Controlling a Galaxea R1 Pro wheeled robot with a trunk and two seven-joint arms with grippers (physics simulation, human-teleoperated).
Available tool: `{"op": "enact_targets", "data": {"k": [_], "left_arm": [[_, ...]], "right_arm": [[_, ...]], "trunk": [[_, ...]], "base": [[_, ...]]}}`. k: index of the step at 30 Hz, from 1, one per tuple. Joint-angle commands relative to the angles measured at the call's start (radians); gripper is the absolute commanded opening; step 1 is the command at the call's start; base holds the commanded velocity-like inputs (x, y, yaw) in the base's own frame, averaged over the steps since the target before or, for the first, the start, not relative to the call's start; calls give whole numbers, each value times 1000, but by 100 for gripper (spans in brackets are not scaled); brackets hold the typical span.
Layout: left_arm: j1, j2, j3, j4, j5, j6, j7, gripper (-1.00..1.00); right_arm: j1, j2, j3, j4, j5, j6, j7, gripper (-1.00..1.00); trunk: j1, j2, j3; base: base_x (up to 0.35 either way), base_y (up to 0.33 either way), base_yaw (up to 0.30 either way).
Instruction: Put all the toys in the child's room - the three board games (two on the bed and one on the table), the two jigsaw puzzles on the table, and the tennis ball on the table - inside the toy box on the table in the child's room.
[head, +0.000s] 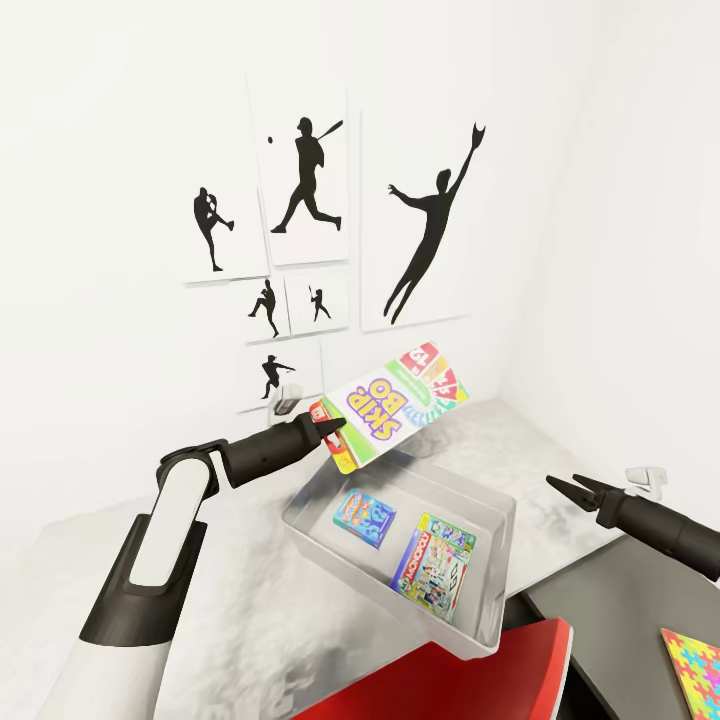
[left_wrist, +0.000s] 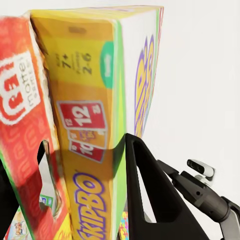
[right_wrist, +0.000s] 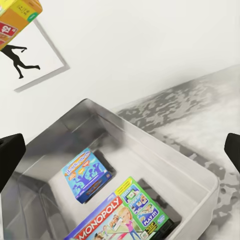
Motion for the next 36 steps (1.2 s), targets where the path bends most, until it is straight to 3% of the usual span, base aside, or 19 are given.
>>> {"op": "enact_targets", "data": {"k": [1,36], "left_arm": [[-1,0,1,-1,1,4,-1,-100],[-2,0,-1,0,2,5,-2,-100]], "right_arm": [[-1,0,-1,1,-4,4,2,100],[25,1,-1,-1,-15,-53,-2,100]], "trunk": [[1,-2,-2],[1,-2,-2]], "base": [[1,-1,1],[0,0,0]]}}
